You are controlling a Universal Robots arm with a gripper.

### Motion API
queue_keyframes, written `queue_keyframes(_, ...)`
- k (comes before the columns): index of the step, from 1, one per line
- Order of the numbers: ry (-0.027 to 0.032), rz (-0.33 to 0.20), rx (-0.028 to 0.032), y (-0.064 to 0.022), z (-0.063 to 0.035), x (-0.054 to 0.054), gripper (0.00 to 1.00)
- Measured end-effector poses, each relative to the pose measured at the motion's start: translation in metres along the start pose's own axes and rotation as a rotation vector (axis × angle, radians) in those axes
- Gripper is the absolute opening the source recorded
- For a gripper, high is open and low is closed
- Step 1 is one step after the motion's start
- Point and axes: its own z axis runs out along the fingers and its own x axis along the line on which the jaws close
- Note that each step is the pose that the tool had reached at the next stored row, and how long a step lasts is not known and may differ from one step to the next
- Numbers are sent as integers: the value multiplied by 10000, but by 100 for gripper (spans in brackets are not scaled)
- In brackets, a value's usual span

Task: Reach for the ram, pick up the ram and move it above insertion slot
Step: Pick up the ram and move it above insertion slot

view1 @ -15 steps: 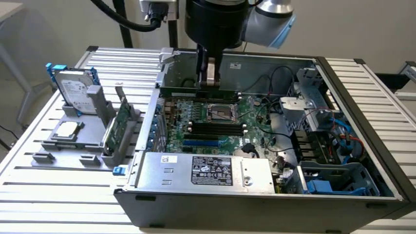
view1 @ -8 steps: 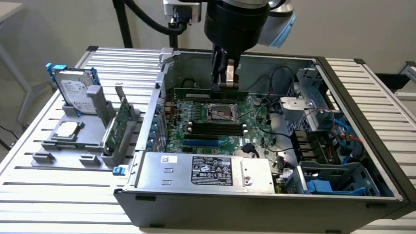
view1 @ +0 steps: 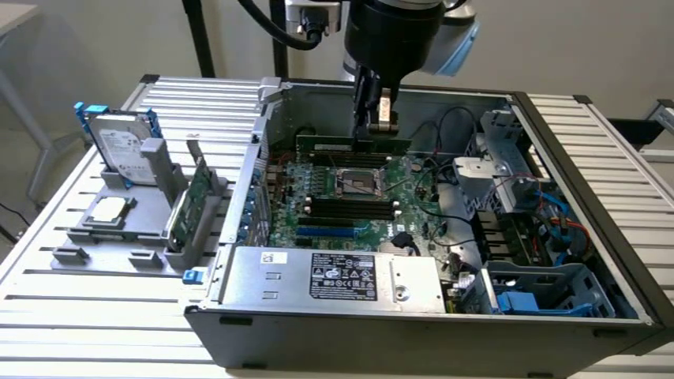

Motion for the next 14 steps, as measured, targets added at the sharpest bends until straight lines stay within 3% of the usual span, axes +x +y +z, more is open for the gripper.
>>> queue_keyframes(4,41,35,86,-3,15,-20,14)
queue_keyframes(14,27,320,127,-2,16,-21,14)
